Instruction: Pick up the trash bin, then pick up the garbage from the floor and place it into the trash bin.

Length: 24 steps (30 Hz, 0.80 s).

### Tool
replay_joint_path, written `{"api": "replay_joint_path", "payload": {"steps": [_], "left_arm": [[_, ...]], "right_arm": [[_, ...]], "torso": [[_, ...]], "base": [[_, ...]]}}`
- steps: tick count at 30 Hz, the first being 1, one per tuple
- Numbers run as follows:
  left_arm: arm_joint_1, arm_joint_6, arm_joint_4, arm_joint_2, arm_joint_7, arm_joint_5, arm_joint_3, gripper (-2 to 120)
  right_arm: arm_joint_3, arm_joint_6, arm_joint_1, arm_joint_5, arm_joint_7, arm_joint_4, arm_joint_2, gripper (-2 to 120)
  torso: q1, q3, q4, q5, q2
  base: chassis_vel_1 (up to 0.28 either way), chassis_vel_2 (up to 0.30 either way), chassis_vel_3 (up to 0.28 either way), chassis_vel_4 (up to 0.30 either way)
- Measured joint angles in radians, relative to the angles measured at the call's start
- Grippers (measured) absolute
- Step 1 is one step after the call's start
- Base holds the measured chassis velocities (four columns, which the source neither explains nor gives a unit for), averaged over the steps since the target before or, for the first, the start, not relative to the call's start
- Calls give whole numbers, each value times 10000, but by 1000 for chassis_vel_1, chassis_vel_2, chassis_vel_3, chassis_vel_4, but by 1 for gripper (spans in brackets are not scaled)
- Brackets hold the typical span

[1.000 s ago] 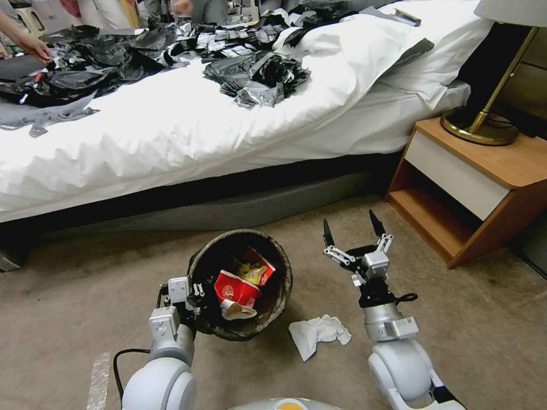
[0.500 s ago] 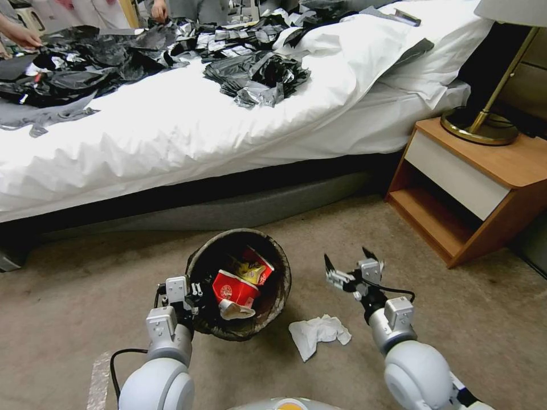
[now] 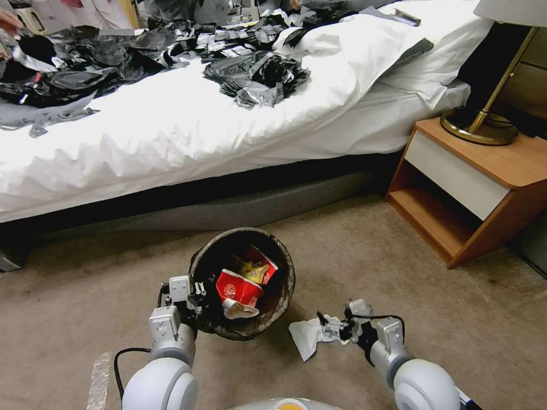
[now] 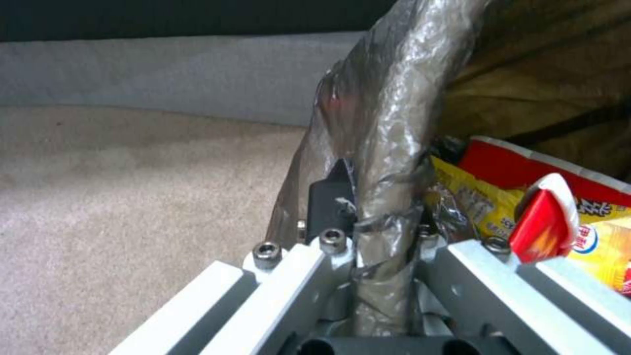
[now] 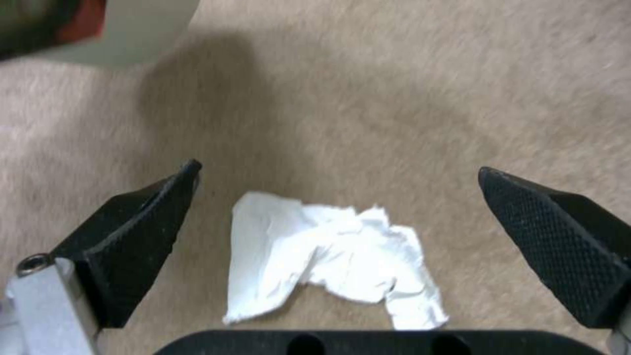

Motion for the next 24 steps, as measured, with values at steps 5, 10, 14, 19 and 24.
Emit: {"api": "replay_joint_path", "payload": {"steps": [5,10,14,19,24], "left_arm": [[51,0,0,-45,0,92,36,0],[93,-1,0,-63,-2,138,35,0],[105,-4,1,-98,-2,163,27,0],[60,-4,57,-132,-2,168,29,0],[1,-5,163,-157,-2,174,56,0]], "right_arm": [[-321,269,273,-366,-550,-804,117,100],[-477,539,520,-593,-941,-1505,327,100],[-616,831,792,-875,-1233,-2229,640,100],[-661,1030,961,-1073,-1396,-2698,887,100],[-659,1301,1112,-1309,-1572,-3211,1205,100]], "torso": [[0,0,0,-1,0],[0,0,0,0,0],[0,0,0,0,0],[0,0,1,0,0],[0,0,0,-1,0]], "base": [[0,0,0,0],[0,0,0,0],[0,0,0,0],[0,0,0,0],[0,0,0,0]]}}
